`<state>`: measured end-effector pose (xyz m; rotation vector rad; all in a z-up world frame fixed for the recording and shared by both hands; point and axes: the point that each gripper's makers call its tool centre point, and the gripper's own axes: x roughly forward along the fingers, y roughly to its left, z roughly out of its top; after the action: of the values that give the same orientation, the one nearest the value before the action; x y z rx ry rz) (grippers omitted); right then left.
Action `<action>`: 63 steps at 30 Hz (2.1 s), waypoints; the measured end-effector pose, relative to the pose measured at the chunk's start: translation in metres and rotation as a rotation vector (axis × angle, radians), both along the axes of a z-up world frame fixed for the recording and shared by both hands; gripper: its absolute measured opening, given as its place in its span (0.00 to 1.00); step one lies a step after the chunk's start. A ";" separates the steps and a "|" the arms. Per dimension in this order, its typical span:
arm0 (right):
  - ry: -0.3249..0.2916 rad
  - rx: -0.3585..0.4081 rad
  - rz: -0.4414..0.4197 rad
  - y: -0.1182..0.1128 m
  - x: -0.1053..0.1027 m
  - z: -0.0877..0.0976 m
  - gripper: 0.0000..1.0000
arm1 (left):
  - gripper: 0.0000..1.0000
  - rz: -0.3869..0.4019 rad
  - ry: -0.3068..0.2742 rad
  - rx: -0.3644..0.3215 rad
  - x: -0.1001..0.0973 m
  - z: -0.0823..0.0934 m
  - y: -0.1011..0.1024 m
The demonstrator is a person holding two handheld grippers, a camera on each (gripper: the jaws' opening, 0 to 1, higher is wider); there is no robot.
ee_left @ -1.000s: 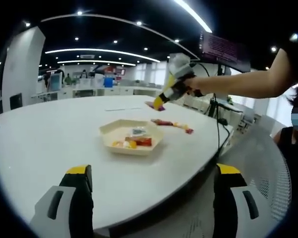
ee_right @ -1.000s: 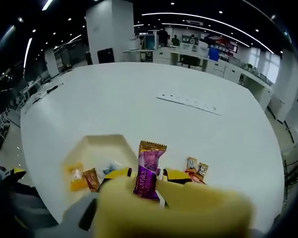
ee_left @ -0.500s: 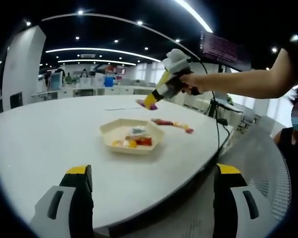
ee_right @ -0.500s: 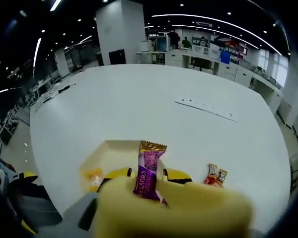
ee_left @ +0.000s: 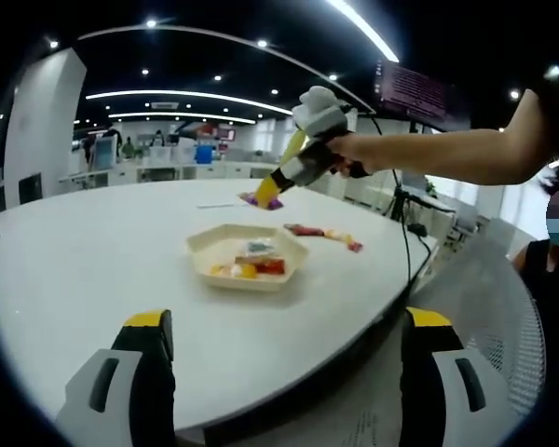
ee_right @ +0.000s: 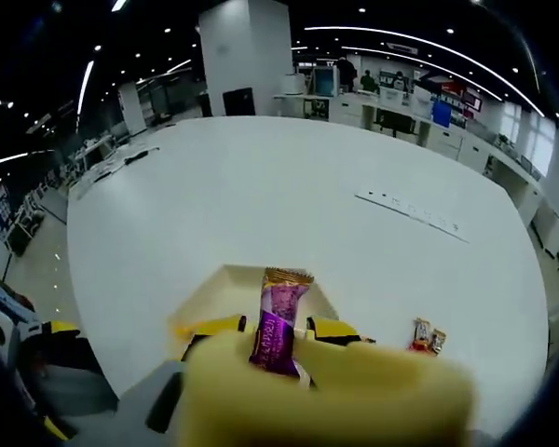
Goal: Place the target food into the container with the food tongs after gripping and lifting it, then release it inside without dropping or visibly crushing the food.
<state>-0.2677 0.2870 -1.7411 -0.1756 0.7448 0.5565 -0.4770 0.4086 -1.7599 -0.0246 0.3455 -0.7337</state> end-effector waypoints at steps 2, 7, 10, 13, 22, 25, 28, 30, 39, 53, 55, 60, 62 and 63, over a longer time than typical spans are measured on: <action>-0.008 -0.010 0.009 0.005 0.000 0.000 0.24 | 0.98 -0.002 0.000 0.001 0.000 0.000 0.000; 0.002 -0.014 0.027 0.012 0.000 -0.006 0.24 | 0.98 -0.001 0.001 0.002 0.000 0.000 0.000; 0.001 -0.029 0.043 0.015 -0.001 -0.010 0.23 | 0.98 -0.001 0.002 0.004 0.000 -0.001 0.000; -0.005 -0.019 0.044 0.016 0.000 -0.007 0.23 | 0.98 -0.005 0.003 0.004 0.000 -0.001 -0.001; -0.034 0.020 0.045 0.010 0.000 0.002 0.31 | 0.98 -0.006 0.003 0.005 0.000 -0.001 0.000; -0.038 0.018 0.031 -0.005 -0.002 0.000 0.31 | 0.98 -0.005 0.001 0.005 0.001 -0.001 0.000; -0.043 0.010 0.005 -0.024 -0.004 -0.002 0.31 | 0.97 -0.002 -0.002 0.002 0.001 0.000 0.000; -0.036 0.010 -0.021 -0.038 -0.006 -0.004 0.31 | 0.97 -0.005 0.002 0.003 0.001 -0.001 -0.001; -0.039 0.002 -0.082 -0.080 -0.015 -0.012 0.31 | 0.96 -0.009 0.003 0.005 0.000 -0.001 -0.001; -0.012 -0.012 -0.159 -0.115 -0.019 -0.038 0.31 | 0.97 -0.011 0.011 0.015 -0.001 -0.003 -0.001; -0.052 -0.030 -0.179 -0.122 -0.017 -0.035 0.31 | 0.97 -0.009 0.011 0.015 -0.001 -0.003 -0.001; -0.046 -0.026 -0.208 -0.137 -0.018 -0.036 0.31 | 0.95 -0.017 0.017 0.015 -0.001 -0.003 -0.002; -0.039 -0.022 -0.217 -0.140 -0.020 -0.037 0.31 | 0.95 -0.016 0.015 0.015 -0.001 -0.003 -0.001; -0.035 -0.013 -0.224 -0.140 -0.020 -0.038 0.31 | 0.95 -0.016 0.015 0.015 -0.001 -0.003 -0.002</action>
<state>-0.2877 0.1465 -1.7792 -0.1118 0.7233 0.3352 -0.4781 0.4071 -1.7631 -0.0131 0.3654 -0.7468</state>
